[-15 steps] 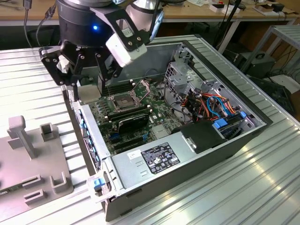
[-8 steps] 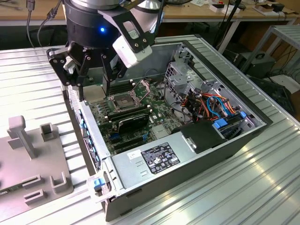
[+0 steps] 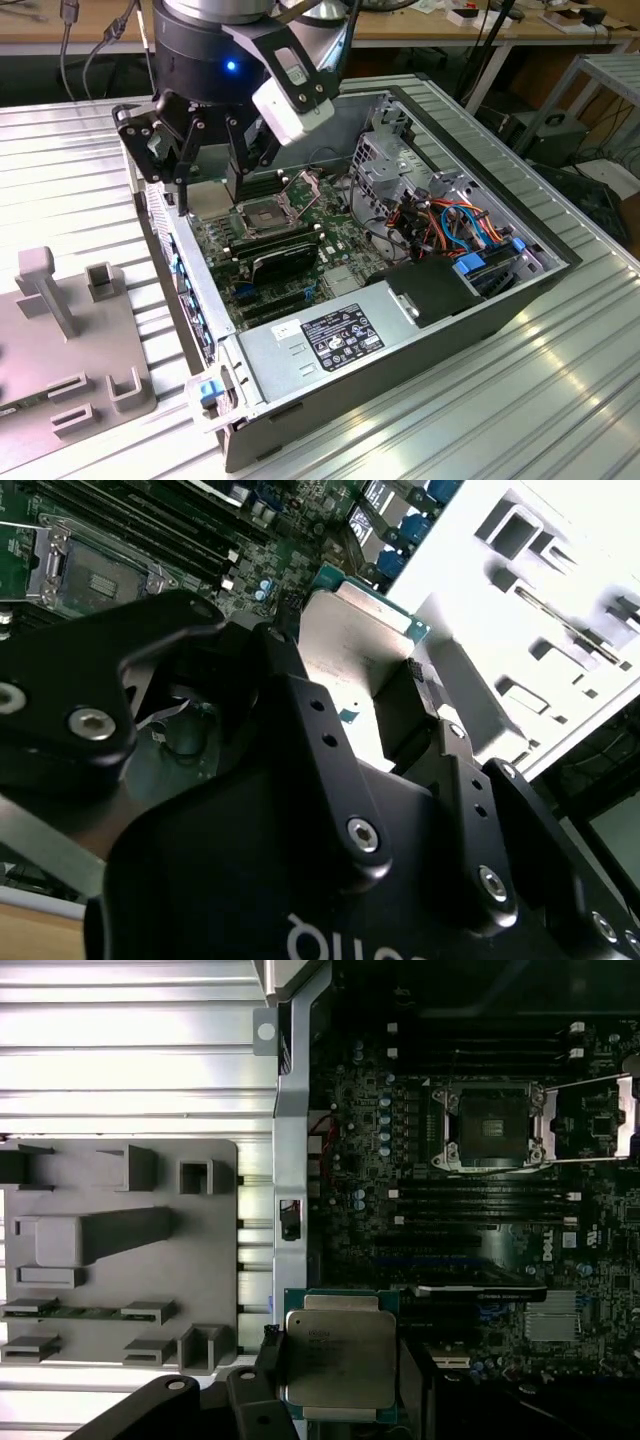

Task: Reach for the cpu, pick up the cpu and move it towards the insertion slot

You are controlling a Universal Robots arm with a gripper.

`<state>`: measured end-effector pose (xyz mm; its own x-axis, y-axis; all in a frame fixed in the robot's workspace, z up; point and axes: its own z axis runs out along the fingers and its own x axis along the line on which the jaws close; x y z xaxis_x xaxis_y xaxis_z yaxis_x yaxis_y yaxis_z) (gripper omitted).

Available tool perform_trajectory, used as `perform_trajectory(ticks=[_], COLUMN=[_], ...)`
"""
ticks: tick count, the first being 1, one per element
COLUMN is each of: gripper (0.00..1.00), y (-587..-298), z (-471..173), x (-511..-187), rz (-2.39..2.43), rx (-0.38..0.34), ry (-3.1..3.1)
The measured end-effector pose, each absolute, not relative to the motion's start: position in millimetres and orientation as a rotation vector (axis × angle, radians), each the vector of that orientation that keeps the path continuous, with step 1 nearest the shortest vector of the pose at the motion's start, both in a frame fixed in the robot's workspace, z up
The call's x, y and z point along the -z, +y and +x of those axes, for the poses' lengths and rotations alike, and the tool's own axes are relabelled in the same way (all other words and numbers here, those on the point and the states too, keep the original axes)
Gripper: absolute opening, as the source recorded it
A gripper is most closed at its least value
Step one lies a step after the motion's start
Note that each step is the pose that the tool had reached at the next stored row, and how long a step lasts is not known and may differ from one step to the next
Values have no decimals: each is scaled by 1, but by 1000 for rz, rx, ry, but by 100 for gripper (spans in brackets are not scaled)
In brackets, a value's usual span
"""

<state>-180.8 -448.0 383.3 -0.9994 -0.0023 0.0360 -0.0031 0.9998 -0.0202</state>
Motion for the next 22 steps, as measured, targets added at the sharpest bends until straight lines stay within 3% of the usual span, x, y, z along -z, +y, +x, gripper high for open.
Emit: perform_trajectory(ticks=[22], gripper=[54], y=[-419], z=[-89], x=[-368], rz=[2], rx=[-33], ry=[-3106])
